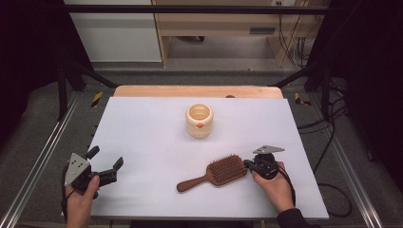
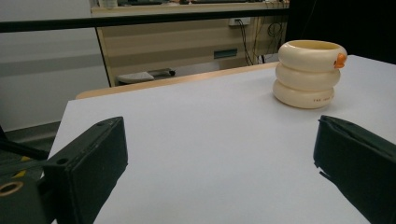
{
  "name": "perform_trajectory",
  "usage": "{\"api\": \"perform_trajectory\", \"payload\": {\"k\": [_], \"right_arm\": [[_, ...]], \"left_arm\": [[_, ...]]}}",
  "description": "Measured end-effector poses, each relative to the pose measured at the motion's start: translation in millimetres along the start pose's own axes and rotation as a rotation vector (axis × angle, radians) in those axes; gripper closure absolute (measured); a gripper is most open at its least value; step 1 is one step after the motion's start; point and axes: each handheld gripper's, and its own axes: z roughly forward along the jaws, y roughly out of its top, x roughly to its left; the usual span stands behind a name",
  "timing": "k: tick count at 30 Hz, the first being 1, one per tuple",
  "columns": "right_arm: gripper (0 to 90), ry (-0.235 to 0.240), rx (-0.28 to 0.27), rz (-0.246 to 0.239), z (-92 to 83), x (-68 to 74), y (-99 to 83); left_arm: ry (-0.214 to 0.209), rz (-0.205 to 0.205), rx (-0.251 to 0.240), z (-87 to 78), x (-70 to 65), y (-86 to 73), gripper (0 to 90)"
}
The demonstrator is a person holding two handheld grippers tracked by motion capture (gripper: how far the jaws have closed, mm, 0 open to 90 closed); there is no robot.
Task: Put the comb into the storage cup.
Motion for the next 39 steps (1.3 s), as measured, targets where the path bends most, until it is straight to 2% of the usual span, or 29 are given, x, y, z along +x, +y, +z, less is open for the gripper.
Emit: {"api": "perform_trajectory", "payload": {"k": [3, 5, 11, 14, 17, 22, 34, 39], "right_arm": [[90.0, -0.004, 0.004, 0.003, -0.1, 1.8, 0.2], [90.0, -0.003, 0.003, 0.021, 0.1, 1.7, 0.1], [90.0, -0.014, 0.004, 0.026, 1.1, 8.1, 0.6], [90.0, -0.009, 0.013, 0.028, 2.0, 12.7, 2.0], [90.0, -0.013, 0.022, 0.007, 1.7, 20.4, 1.8], [90.0, -0.010, 0.023, 0.004, 4.1, 28.3, 2.7], [90.0, -0.016, 0.019, 0.025, 5.6, 31.6, 3.5], [90.0, -0.012, 0.025, 0.011, 6.8, 35.1, 6.2]], "left_arm": [[-0.001, 0.003, 0.008, 1.2, -1.3, -1.2, 3.0], [0.002, 0.000, 0.016, 1.8, -1.5, -2.2, 3.0], [0.036, 0.003, 0.022, 3.9, -1.0, -2.0, 3.1], [0.045, -0.010, 0.026, 3.7, 0.5, -2.8, 3.0], [0.047, -0.041, 0.024, 3.3, 3.4, -4.1, 3.1], [0.054, -0.062, 0.015, 1.2, 7.8, -4.6, 3.1], [0.050, -0.036, 0.014, -0.7, 4.0, -2.6, 3.1], [0.041, -0.029, 0.024, 2.1, 3.9, -3.7, 3.1]]}}
